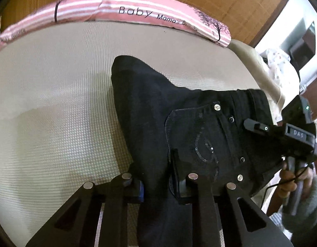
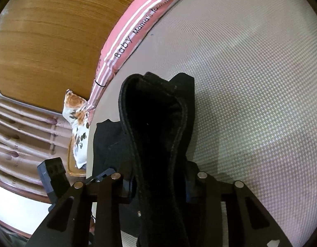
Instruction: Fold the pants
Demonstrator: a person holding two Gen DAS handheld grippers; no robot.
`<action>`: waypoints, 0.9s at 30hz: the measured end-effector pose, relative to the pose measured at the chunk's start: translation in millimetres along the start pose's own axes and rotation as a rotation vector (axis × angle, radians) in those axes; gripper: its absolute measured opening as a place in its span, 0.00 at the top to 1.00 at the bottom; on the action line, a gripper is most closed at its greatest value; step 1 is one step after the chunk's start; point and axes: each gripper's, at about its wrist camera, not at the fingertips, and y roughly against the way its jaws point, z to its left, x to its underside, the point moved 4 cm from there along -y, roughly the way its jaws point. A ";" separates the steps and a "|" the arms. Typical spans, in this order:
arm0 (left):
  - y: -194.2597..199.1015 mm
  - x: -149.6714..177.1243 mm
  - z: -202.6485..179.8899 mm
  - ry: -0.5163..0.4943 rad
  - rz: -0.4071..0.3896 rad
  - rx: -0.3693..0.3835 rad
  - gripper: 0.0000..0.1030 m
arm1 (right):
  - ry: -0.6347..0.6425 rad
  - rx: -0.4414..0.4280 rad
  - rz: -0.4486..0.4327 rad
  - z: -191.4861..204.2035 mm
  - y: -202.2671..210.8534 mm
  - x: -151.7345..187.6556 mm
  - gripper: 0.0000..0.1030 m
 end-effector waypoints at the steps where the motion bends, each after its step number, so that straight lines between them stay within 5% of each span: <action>1: 2.1 0.5 0.9 -0.002 -0.002 -0.002 0.81 | 0.006 0.001 -0.005 4.6 0.0 -0.5 0.71; 27: 57.4 -29.6 90.8 0.045 -0.120 -0.152 0.82 | 0.103 -0.058 0.081 96.6 -90.8 -21.2 0.73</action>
